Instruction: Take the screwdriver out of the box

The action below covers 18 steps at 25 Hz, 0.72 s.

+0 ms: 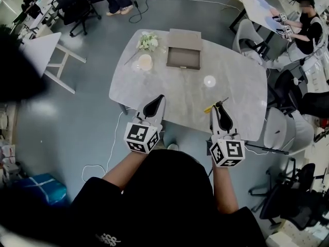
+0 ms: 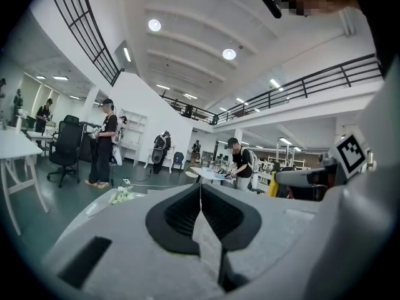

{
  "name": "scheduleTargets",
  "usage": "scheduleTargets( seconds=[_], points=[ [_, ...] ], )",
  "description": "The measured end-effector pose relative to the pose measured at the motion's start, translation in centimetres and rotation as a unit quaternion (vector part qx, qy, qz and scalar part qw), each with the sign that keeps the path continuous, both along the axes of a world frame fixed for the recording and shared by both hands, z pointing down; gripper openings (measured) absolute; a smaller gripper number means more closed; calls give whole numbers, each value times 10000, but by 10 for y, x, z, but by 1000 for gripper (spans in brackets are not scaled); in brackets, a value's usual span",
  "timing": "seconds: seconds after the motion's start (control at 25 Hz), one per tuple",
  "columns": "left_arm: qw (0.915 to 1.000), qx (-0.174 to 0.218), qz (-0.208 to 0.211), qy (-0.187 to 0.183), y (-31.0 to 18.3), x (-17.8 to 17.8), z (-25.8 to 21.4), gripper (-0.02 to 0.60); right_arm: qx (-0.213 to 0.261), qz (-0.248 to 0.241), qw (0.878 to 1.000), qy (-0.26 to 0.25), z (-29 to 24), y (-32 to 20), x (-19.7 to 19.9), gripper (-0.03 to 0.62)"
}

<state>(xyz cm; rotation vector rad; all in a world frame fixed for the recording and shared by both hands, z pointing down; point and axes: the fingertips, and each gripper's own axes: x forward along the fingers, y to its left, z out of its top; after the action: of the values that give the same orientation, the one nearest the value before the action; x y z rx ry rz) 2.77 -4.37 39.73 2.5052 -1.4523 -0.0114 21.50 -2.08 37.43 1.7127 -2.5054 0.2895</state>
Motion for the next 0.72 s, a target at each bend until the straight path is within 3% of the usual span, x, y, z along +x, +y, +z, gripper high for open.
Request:
scheduleTargets(
  seconds=[0.72],
  points=[
    [9999,73,-32,-133,14,4,-3,17,112,-1,9997,204,4,18,4,80]
  ],
)
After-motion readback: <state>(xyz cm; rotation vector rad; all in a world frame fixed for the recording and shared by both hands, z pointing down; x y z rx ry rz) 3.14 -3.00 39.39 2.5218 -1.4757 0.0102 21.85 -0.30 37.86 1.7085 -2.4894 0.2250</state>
